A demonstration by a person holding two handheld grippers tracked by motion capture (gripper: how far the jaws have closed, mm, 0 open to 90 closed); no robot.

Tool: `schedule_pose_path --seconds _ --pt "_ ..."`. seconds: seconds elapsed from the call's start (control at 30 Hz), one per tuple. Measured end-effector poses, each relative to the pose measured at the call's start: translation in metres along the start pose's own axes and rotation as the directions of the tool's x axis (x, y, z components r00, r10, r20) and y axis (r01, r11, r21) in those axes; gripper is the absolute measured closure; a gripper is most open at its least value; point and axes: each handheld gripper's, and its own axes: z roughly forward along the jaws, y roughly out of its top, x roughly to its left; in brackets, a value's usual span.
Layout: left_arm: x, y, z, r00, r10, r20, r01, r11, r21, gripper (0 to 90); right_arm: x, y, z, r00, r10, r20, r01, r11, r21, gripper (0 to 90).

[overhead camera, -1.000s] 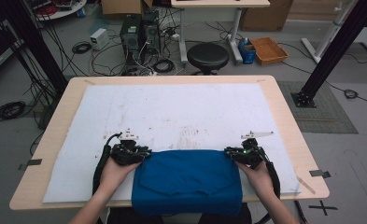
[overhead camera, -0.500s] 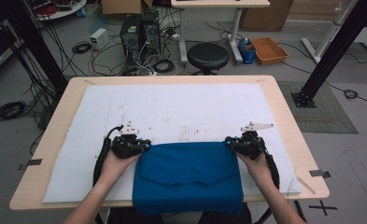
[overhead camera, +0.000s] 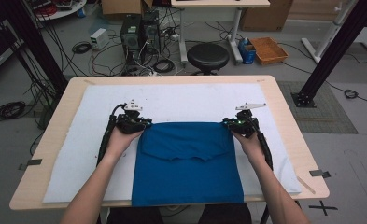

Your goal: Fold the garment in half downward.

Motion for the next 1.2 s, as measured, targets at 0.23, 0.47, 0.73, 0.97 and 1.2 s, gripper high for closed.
schedule_pose_path --seconds 0.23,0.47,0.73,0.97,1.2 --pt "0.002 -0.003 0.009 0.9997 -0.006 -0.024 0.006 1.0 0.006 82.7 -0.007 -0.003 0.01 0.9999 0.013 0.011 -0.013 1.0 0.018 84.0" --pt "-0.005 -0.004 -0.016 0.9956 -0.037 -0.087 0.032 0.9981 -0.053 63.6 -0.006 -0.001 -0.006 0.9981 0.018 0.059 -0.016 0.999 -0.031 67.2" --pt "-0.038 -0.032 -0.048 0.9934 -0.07 -0.091 0.067 0.9972 -0.032 62.3 0.012 -0.014 -0.043 0.9977 -0.002 0.067 0.008 0.996 -0.092 61.7" --pt "-0.055 -0.055 -0.047 0.9927 -0.102 -0.064 0.102 0.9947 0.006 61.9 0.03 -0.038 -0.058 0.9985 0.02 0.051 -0.015 0.996 -0.093 59.8" --pt "-0.056 -0.063 -0.037 0.9883 -0.141 -0.057 0.143 0.989 0.035 66.7 0.036 -0.053 -0.057 0.9992 0.033 0.023 -0.031 0.997 -0.068 59.8"
